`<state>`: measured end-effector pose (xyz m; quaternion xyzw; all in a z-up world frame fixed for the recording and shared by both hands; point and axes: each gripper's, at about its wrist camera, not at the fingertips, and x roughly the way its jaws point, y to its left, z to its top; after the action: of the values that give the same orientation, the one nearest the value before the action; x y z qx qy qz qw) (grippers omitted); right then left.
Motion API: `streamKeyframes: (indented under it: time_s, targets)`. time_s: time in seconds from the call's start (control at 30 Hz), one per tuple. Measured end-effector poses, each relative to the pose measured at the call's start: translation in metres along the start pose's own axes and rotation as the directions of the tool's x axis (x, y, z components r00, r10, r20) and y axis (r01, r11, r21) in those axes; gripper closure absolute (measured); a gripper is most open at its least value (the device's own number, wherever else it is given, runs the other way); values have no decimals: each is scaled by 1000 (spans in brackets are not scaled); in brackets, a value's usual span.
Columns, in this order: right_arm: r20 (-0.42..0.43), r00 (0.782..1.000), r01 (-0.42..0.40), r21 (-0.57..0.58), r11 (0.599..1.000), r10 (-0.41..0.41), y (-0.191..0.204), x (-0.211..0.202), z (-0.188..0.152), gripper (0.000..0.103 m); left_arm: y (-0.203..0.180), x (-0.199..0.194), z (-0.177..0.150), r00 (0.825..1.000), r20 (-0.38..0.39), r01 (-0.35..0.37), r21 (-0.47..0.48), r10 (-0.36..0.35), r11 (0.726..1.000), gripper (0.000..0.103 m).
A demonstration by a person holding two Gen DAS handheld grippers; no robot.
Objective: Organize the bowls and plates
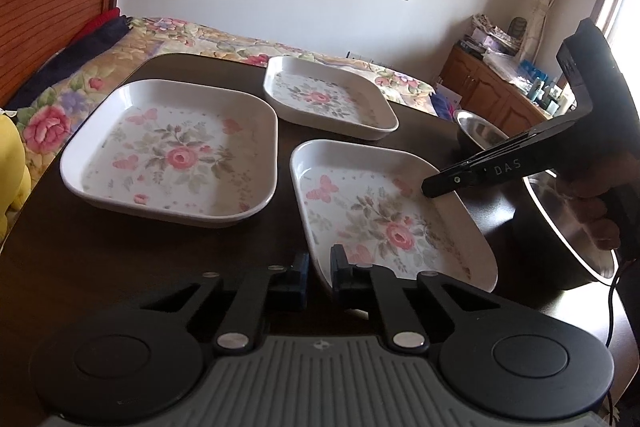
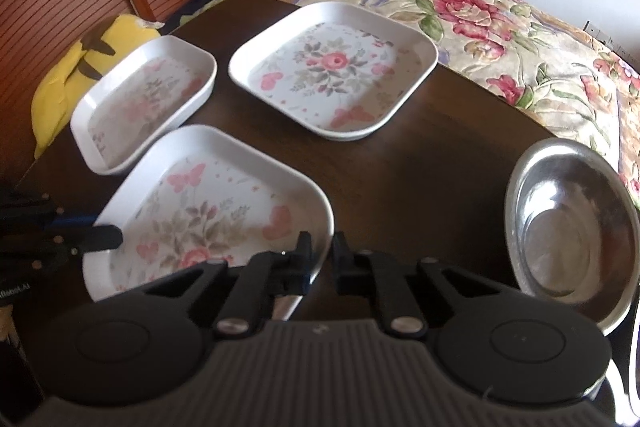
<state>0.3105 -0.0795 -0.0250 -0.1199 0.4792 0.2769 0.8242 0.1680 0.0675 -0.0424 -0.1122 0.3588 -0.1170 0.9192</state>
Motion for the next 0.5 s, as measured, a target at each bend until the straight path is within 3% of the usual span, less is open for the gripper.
streamKeyframes:
  time_s: [0.5]
  targets:
    - [116,993,-7,78,997,-2,6,-37,-9,96,-9,-28,-1,997,69,24,32,-26,999,70]
